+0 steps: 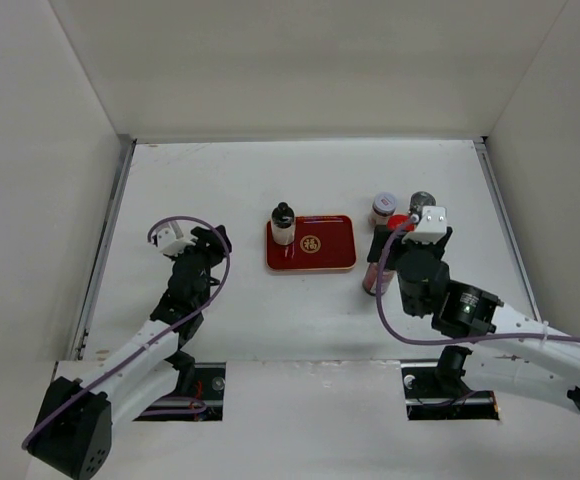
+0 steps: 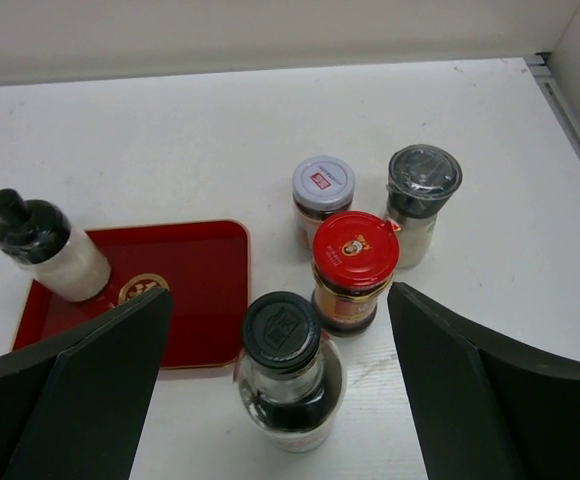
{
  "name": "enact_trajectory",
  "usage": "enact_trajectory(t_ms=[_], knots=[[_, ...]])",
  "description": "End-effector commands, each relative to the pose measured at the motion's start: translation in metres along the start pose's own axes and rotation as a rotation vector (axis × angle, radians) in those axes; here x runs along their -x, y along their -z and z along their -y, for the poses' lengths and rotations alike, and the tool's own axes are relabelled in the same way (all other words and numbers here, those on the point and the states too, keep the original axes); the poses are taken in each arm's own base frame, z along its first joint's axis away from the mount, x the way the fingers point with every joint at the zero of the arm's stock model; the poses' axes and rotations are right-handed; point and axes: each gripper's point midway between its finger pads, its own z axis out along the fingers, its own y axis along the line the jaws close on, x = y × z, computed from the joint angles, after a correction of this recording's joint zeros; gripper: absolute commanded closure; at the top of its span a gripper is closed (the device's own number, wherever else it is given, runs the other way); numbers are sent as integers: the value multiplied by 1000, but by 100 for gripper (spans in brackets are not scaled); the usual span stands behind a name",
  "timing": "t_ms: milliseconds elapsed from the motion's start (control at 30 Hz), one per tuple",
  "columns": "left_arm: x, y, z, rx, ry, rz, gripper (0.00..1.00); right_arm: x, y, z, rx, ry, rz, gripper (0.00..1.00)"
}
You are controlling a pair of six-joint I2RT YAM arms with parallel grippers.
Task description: Organize the condiment bottles
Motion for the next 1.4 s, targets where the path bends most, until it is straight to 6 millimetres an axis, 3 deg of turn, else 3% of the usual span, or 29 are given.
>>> enact_trajectory(t_ms=[0, 167, 400, 567, 800, 833, 933, 1033, 1100, 1367], knots=[[10, -1, 10, -45, 48, 37, 43, 6, -4, 2, -11, -44, -8, 5], [6, -2, 9, -45, 43, 27, 42, -3, -14, 9, -24, -55, -29, 5], [4, -4, 7, -40, 41, 21, 41, -15, -26, 2, 25, -110, -66, 15], [4, -5, 5, -33, 40, 24, 40, -21, -30, -4, 48, -131, -82, 27], [8, -3, 4, -33, 45, 34, 39, -32, -37, -8, 41, -117, -119, 35], [8, -3, 5, -36, 45, 33, 39, -31, -37, -6, 33, -116, -116, 41], [9, -2, 7, -44, 50, 37, 39, -21, -34, -1, 22, -160, -78, 63], [6, -3, 7, -42, 44, 25, 39, -11, -31, 0, 26, -185, -55, 74], [5, -2, 10, -53, 46, 23, 39, -2, -31, 0, 29, -205, -31, 77], [9, 1, 13, -65, 55, 34, 38, 67, -28, -12, 50, -218, 101, 80]])
